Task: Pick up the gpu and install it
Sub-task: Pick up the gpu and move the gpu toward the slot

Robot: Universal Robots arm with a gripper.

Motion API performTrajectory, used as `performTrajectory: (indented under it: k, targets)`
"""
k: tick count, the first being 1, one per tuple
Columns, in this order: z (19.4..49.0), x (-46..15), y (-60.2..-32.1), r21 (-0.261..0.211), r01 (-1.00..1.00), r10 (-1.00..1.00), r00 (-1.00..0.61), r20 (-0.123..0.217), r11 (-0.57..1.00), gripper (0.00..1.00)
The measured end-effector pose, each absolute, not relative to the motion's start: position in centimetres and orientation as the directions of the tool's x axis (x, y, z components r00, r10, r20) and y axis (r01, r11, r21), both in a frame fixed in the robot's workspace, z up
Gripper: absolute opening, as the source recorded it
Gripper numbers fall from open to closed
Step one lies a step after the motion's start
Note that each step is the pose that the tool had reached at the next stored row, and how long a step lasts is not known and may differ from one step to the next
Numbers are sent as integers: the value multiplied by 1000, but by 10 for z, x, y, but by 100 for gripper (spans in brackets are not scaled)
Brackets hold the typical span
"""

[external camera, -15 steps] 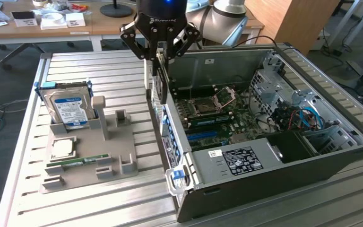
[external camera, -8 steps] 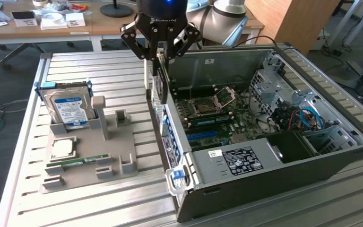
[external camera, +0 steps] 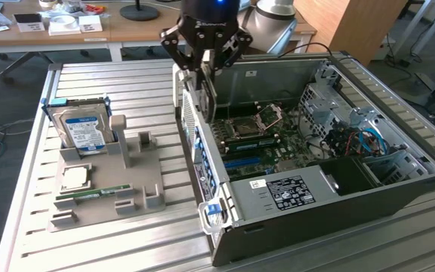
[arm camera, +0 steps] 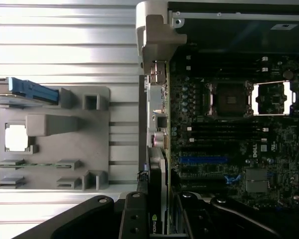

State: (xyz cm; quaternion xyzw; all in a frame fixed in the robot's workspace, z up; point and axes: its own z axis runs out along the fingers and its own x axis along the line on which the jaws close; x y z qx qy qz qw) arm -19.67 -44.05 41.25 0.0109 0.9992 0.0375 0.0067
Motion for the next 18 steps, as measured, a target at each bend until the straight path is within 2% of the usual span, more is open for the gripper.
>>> performTrajectory:
  k: [18]
  targets:
    - [412,-119,-441,78,19,20,-1000,-12,997,27]
